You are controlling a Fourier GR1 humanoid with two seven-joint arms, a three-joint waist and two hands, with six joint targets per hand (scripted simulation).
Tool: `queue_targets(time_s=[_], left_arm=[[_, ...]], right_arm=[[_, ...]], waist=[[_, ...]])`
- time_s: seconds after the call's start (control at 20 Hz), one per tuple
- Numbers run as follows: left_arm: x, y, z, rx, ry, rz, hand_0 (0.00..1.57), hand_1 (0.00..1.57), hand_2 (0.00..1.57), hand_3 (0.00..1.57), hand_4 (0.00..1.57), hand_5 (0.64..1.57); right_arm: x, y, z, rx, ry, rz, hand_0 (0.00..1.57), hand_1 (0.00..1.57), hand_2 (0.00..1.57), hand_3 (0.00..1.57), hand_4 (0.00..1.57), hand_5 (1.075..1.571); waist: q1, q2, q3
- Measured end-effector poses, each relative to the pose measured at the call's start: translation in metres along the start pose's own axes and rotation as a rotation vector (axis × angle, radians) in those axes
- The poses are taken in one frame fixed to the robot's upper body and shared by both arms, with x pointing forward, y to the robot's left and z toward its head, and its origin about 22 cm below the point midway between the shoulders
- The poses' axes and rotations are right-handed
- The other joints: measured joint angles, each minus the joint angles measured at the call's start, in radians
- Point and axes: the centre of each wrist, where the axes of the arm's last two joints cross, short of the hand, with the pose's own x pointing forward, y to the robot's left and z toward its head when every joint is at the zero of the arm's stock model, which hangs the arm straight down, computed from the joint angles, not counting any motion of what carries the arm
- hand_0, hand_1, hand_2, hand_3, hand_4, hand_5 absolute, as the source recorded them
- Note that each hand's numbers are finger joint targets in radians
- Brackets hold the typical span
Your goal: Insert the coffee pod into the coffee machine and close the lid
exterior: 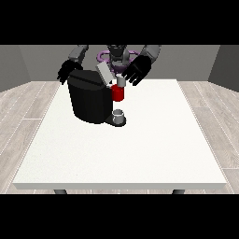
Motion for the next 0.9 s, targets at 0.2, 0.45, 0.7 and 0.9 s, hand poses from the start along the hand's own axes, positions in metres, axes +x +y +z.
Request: queue_targets(time_s=[0.2,0.45,0.7,0.9], left_arm=[[0.009,0.005,-0.004,-0.003,-0.003,-0.003,1.33,1.33,1.34,1.23,0.5,1.571],[0.007,-0.009,-0.003,-0.035,-0.006,-0.006,1.25,1.25,1.29,1.21,0.51,1.571],[0.015,-0.008,-0.007,-0.035,-0.01,-0.01,1.19,1.19,1.26,1.2,0.49,1.571],[0.016,-0.009,-0.007,-0.032,-0.03,-0.018,1.2,1.2,1.28,1.21,0.52,1.571]], right_arm=[[-0.001,-0.011,-0.003,-0.01,-0.01,0.003,0.0,0.0,0.0,0.0,0.48,1.571],[-0.001,-0.02,-0.004,-0.032,0.011,-0.01,0.0,0.0,0.0,0.0,0.53,1.571],[-0.001,-0.018,-0.003,-0.027,0.012,-0.016,0.0,0.0,0.0,0.0,0.52,1.571],[-0.002,-0.017,-0.002,-0.037,-0.004,-0.023,0.0,0.0,0.0,0.0,0.54,1.571]], waist=[[0.002,0.016,0.0001],[0.009,0.005,0.0002],[-0.002,0.011,0.0002],[0.004,0.024,0.0003]])
